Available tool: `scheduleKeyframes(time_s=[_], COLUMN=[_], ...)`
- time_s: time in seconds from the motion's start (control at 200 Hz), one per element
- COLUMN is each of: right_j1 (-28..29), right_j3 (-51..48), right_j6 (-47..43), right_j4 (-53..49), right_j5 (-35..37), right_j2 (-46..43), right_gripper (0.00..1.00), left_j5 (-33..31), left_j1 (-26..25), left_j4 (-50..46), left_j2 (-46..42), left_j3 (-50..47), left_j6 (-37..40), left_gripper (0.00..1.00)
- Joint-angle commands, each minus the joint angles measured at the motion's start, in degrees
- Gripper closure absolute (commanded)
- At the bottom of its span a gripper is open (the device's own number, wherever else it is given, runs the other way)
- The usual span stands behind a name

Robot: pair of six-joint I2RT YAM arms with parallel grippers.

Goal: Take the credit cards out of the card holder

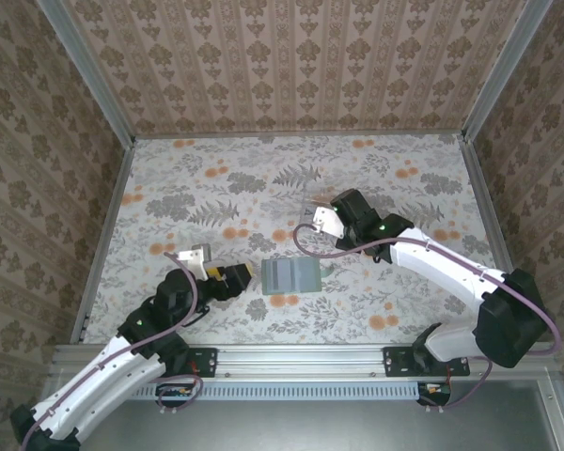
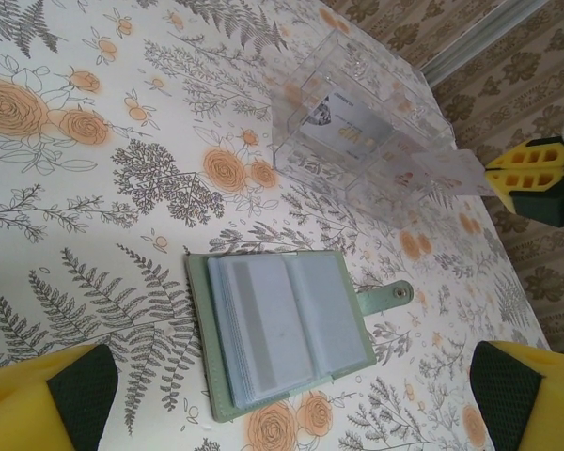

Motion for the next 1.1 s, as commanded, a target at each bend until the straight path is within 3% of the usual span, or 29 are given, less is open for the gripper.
scheduleKeyframes(time_s=[0.0,0.3,1.095], right_j1=[-2.04,-5.61,-8.33], right_j3=[-0.94,-0.88,2.55], right_j6=[-7.07,-9.91,-9.45], right_j4=[2.57,5.18,5.87], right_j5=[0.04,-1.37,-0.14], right_j2=[1.08,4.14,10.04], right_gripper=[1.0,1.0,1.0], left_j5=[0.87,1.04,0.16], left_j1=[0.48,0.48,0.65], left_j4=[-1.81,-1.74,-3.46], left_j2=[-0.9,-1.23,-2.69], left_j3=[-0.52,-0.96,-1.31], left_j6=[-0.5,-0.97,-0.49], left_gripper=[0.0,0.0,0.0])
